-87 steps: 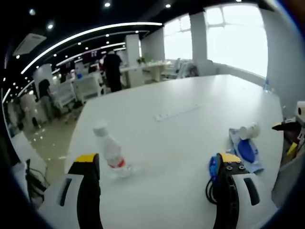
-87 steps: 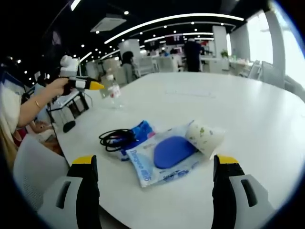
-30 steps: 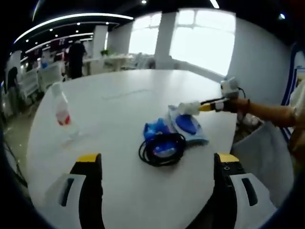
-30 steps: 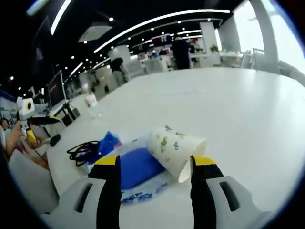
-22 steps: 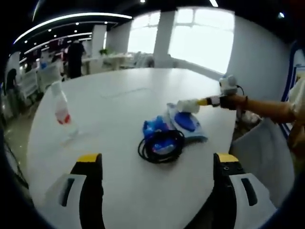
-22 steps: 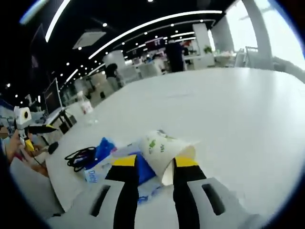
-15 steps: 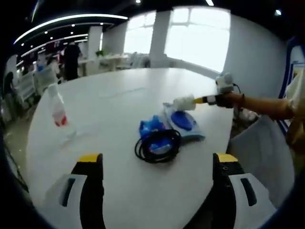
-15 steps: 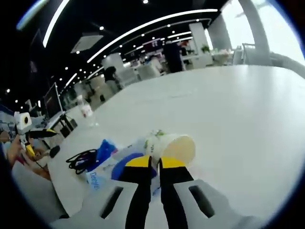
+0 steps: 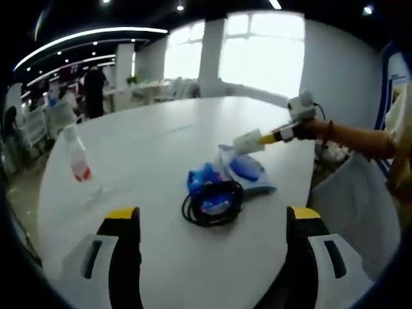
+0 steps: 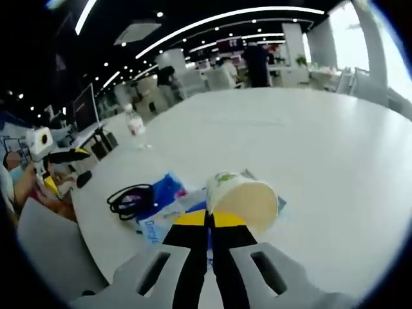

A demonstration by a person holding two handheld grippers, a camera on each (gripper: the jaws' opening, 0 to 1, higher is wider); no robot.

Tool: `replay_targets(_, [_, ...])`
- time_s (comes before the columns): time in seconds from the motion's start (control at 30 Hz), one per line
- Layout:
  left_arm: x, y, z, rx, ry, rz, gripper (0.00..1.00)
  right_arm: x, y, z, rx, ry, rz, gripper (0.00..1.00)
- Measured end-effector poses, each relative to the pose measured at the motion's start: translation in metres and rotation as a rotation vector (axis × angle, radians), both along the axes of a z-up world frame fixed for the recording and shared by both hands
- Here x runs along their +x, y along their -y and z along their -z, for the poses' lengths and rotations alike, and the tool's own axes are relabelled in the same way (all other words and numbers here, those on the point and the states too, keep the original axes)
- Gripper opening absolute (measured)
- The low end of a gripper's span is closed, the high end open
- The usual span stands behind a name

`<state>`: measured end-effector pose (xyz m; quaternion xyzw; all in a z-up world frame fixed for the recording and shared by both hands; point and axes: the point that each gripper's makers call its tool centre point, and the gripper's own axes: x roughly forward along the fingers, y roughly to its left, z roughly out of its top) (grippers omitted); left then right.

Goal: Arrange the tabletop items into an orderly group along one side of the table until the central work area is clear of visible clutter.

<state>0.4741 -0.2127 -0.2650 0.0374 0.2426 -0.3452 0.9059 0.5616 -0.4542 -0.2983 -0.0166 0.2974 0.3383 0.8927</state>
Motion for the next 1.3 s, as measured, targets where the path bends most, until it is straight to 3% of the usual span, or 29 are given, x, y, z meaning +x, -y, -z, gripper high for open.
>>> replay_targets(0.3, [-0.001, 0.007, -0.003, 0.016, 0.029, 0.022, 0.92, -0.021, -0.04, -0.022, 0.063, 0.002, -0.114, 0.01])
replay_targets(0.53, [0.001, 0.015, -0.005, 0.058, 0.062, 0.067, 0.93, -0.036, -0.057, -0.027, 0.117, -0.024, -0.162, 0.01])
replay_targets(0.97, [0.001, 0.038, -0.003, 0.143, 0.114, 0.153, 0.91, -0.075, -0.089, -0.019, 0.118, -0.099, -0.288, 0.01])
replay_targets(1.3, [-0.007, 0.057, 0.003, 0.205, 0.143, 0.232, 0.9, -0.09, -0.098, -0.01, 0.099, -0.14, -0.34, 0.01])
